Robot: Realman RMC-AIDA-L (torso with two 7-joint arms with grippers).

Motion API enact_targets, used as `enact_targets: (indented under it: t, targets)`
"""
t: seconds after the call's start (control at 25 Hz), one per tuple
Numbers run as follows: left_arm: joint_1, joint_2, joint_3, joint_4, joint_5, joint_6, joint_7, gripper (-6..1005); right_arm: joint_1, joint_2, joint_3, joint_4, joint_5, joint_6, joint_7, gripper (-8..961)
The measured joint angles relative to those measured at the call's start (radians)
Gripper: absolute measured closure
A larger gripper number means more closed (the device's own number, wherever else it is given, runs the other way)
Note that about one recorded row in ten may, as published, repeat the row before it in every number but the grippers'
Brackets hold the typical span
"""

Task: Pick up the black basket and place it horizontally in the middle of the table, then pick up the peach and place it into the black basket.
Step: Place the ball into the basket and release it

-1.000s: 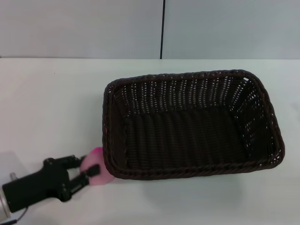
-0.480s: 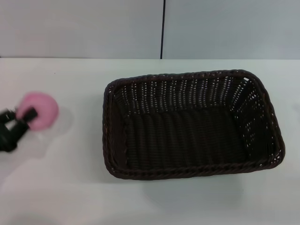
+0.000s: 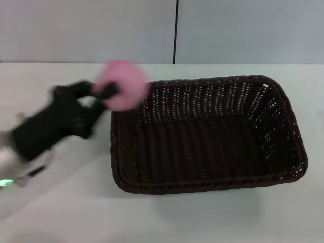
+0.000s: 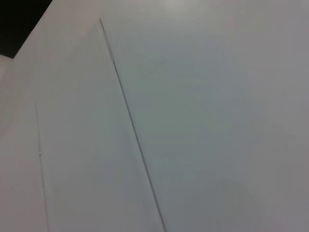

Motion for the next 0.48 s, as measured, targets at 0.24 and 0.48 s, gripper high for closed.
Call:
enact_targets:
  t: [0.24,0.48]
  targets:
    - [-0.056,-0.052,0.044,-0.096,0.158,0.086,-0.002,857,0.016,-0.002,0.087,0.092,-0.003,0.011,-0.003,388]
    - [-0.078,-0.06,0.113,-0.104,0.15,0.167,0.001,853,0.008,-0.003,0.123,0.137,-0.006,0.011,-0.023,388]
